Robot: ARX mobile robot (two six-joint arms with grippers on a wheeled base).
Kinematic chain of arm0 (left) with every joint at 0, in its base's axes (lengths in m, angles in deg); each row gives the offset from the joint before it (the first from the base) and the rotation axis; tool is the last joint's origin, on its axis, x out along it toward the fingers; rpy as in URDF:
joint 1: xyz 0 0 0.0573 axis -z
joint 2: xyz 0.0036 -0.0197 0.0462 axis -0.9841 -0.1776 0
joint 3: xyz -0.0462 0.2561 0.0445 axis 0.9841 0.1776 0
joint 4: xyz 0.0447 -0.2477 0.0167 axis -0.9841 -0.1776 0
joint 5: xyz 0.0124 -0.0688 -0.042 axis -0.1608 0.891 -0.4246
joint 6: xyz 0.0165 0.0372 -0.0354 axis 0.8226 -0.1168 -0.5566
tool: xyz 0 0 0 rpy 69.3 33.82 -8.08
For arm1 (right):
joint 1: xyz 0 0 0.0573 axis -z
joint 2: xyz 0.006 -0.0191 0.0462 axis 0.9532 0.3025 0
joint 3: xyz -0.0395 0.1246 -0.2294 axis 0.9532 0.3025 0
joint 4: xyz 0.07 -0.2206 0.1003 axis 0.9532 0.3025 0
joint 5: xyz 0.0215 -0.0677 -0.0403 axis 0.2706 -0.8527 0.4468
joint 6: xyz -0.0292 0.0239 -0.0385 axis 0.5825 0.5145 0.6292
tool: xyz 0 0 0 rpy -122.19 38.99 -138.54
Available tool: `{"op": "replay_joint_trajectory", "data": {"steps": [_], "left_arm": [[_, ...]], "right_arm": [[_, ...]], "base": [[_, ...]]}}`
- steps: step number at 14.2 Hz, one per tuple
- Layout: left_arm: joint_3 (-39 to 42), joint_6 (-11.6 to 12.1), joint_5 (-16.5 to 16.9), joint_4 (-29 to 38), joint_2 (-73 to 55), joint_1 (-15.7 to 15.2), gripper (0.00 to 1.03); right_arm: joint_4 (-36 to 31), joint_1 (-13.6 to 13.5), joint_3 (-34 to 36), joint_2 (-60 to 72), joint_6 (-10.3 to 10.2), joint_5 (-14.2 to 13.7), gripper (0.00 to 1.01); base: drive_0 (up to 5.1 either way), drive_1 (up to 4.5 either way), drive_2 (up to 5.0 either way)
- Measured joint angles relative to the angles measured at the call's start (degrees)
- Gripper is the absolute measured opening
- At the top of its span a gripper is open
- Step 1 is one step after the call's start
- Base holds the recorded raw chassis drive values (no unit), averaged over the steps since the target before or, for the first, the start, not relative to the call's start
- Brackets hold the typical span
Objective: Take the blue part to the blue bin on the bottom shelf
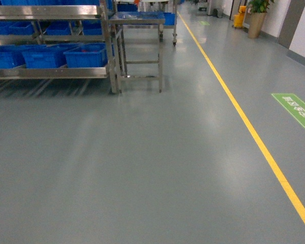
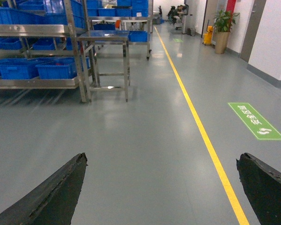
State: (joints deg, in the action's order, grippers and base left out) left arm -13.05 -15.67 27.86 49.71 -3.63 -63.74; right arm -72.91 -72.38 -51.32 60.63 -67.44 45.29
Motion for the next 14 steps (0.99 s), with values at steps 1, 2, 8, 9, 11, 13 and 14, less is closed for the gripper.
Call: {"op": "replay_joint_trajectory", "data": {"steps": [1,2,8,9,11,13,14], "left_arm": [[0.0,0.0,0.04,0.26,0.0,0.0,0.43],[0.0,0.02,0.2,0.07,-0.07,0.0,0.43],[0.02,0.0,0.11,0.48,0.07,0.0,0.43],[0.02,0.0,0.09,-0.02,0.04,0.0,0.43],[0.04,0.0,0.09,0.02,0.04,0.0,0.43],[0.04,0.0,0.17,-0.02,-0.07,0.0,0.43],[0.04,0.0,0.0,0.28,0.02,0.0,0.43]], "right_arm": [[0.0,0.0,0.0,0.0,0.0,0.0,0.98],[0.07,0.0,0.0,0.0,0.0,0.0,0.98],[-0.07,0.0,0.0,0.0,0.0,-0.02,0.98],[0.15,0.0,0.0,0.0,0.0,0.0,0.98],[0.15,0.0,0.0,0.0,0.0,-0.02,0.98],[0.17,0.0,0.0,0.0,0.0,0.0,0.98],[-0.09,0.0,0.0,0.0,0.0,0.0,0.98]], "base": [[0.0,4.27,-4.3],[-0.1,4.19,-4.4],[0.0,4.29,-4.3],[0.0,4.31,-4.3],[0.1,4.36,-4.2],[0.0,4.31,-4.3],[0.0,4.27,-4.3]]}}
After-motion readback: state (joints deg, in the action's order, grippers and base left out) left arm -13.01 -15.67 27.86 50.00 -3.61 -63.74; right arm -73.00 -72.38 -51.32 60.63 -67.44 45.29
